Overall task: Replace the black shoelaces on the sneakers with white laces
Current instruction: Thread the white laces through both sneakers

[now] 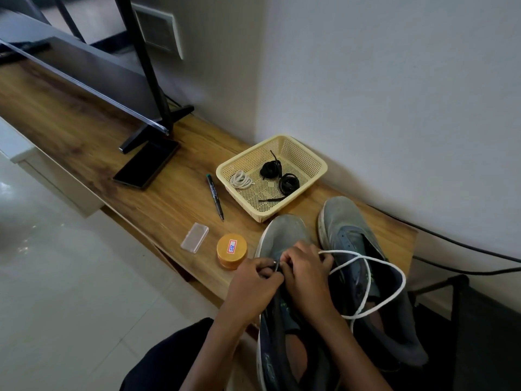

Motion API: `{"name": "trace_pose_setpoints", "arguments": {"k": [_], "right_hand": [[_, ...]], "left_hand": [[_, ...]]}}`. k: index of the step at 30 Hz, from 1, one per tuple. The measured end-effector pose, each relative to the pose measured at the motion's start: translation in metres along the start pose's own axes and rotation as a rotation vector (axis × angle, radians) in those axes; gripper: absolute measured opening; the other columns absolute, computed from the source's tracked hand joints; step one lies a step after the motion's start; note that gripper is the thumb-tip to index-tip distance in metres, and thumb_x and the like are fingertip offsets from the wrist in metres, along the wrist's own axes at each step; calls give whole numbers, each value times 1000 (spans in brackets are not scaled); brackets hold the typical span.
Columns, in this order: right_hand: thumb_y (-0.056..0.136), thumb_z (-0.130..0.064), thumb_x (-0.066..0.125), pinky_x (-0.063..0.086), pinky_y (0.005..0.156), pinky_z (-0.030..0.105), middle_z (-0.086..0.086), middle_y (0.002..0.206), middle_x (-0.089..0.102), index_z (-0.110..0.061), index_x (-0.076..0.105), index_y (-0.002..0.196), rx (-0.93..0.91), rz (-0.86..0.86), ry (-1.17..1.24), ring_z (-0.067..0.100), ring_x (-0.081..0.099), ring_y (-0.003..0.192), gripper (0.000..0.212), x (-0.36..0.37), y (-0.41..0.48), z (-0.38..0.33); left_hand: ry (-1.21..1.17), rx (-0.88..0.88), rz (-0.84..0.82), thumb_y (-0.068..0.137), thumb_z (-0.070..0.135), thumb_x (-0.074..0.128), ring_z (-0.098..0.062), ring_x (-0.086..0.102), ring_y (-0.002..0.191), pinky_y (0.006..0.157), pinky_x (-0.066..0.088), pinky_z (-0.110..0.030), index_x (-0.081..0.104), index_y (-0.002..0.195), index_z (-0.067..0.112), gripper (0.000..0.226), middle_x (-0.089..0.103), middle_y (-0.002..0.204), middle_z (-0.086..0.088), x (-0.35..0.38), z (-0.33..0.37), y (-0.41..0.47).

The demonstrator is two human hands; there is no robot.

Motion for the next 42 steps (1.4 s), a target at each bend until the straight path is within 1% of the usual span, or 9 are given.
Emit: {"name": "trace_pose_setpoints", "arguments": {"k": [4,7,15,25,28,31,34,37,42], "right_hand": [[80,-42,30,17,81,31,-7,81,50,-17,60,72,40,-4,68,17,49,86,40,-1,1,2],[82,-26,60,21,92,35,-3,76,57,-15,64,68,51,24,66,19,56,80,19,1,2,6],[74,-20,76,24,109,46,-8,72,56,-17,63,66,16,-18,7,16,57,71,15,-15,6,3],[85,-16,60,34,104,35,-3,98,58,-16,67,96,-36,-197,-165,17,55,96,13,-41,5,-19],[84,-3,57,46,91,32,0,105,63,-15,70,102,-26,-271,-32,20,59,99,25,-65,10,-23],[89,-1,54,39,91,18,-2,122,61,-16,68,111,11,-365,68,14,56,112,31,-93,12,-23],[89,-5,57,46,82,19,-3,113,65,-19,70,103,61,-297,109,10,61,93,24,-115,12,-18],[87,-16,62,45,66,16,-9,90,66,-22,70,89,95,-197,47,1,56,74,10,-125,6,-18],[85,-49,56,49,75,28,-8,95,61,-24,63,93,156,-289,-155,10,60,86,27,-96,-29,-36]], "left_hand": [[-11,-41,137,92,26,56,8,56,67,62,43,-9,57,75,35,19,58,71,19,10,0,-1],[-10,-99,324,91,35,56,-3,60,78,75,49,-29,60,83,28,11,63,76,16,17,-5,2],[79,-25,327,100,30,38,-15,56,71,62,41,-30,54,95,15,23,61,81,-1,23,-16,12],[-684,-28,459,104,25,29,-15,61,52,41,46,-23,43,106,11,20,72,74,-5,-22,-11,3],[-581,-4,410,102,22,37,-9,55,49,48,49,-26,50,100,8,19,59,65,-4,-18,-5,1],[-211,142,328,96,26,50,-10,53,57,58,50,-30,59,93,21,10,57,70,2,-16,-4,-3],[199,288,251,90,31,60,-6,58,71,66,48,-21,67,102,28,14,69,89,7,-12,-9,-4],[355,368,255,88,25,64,4,56,82,66,38,-3,70,109,24,22,70,105,10,-8,-13,2],[358,315,322,91,27,60,2,53,80,58,36,-7,68,99,25,12,64,100,11,-2,-14,6]]}}
Point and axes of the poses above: each hand's wrist, its own y-axis towards the middle knuckle, its own x-axis out of the palm, z = x × y, the point moved 1 cm from there along y, towards the middle knuckle
